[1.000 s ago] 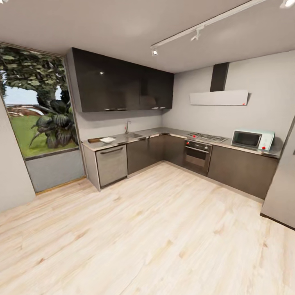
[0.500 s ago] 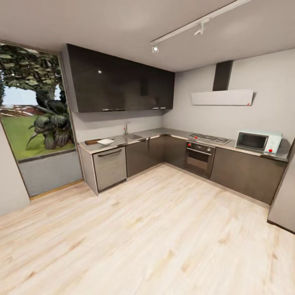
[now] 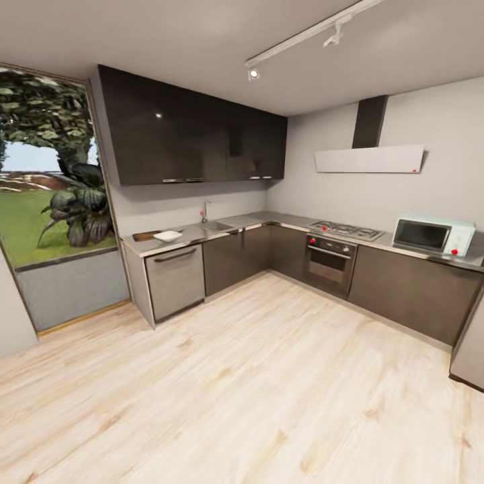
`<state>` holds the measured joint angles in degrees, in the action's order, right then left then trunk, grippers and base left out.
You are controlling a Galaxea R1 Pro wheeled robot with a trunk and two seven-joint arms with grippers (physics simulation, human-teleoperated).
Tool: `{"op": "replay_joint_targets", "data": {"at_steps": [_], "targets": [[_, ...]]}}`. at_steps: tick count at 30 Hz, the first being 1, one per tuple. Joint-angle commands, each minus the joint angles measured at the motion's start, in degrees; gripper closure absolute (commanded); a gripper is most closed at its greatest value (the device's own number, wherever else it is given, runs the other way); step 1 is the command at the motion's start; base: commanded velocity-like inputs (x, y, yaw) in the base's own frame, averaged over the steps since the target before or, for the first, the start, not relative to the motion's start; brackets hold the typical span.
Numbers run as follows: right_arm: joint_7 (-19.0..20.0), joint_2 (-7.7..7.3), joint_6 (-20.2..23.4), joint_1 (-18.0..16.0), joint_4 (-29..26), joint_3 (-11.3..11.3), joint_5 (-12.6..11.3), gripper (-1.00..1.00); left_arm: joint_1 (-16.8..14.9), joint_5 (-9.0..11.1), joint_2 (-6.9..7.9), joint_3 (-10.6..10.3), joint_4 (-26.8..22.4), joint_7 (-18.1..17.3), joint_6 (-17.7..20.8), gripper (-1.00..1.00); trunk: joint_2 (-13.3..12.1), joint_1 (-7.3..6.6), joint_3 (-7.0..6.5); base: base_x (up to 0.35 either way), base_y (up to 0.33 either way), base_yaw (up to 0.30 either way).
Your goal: In the kitchen, take the Vidalia onion out of the sink, dice it on the chopping board with the paring knife, put the diced onion into the bowl on the countertop, then place both the paring knife and the chopping board into the sink.
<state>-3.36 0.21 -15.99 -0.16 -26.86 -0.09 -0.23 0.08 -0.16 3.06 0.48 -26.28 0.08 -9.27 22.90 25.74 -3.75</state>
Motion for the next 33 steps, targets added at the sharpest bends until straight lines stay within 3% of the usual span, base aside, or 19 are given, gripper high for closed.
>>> {"op": "replay_joint_targets", "data": {"at_steps": [1,33], "targets": [[-0.2,0.03,-0.2,0.0,0.0,0.0,0.0,-1.0,0.0,0.0,-0.03,0.0,0.0,0.0,-0.1,-1.0,0.0,0.05,0.01,0.32,-0.087,0.0],[-0.2,0.1,-0.2,0.0,0.0,0.0,0.0,-1.0,0.0,0.0,-0.07,0.0,0.2,0.0,-0.1,-1.0,0.0,0.05,0.01,0.312,-0.125,0.0]]}}
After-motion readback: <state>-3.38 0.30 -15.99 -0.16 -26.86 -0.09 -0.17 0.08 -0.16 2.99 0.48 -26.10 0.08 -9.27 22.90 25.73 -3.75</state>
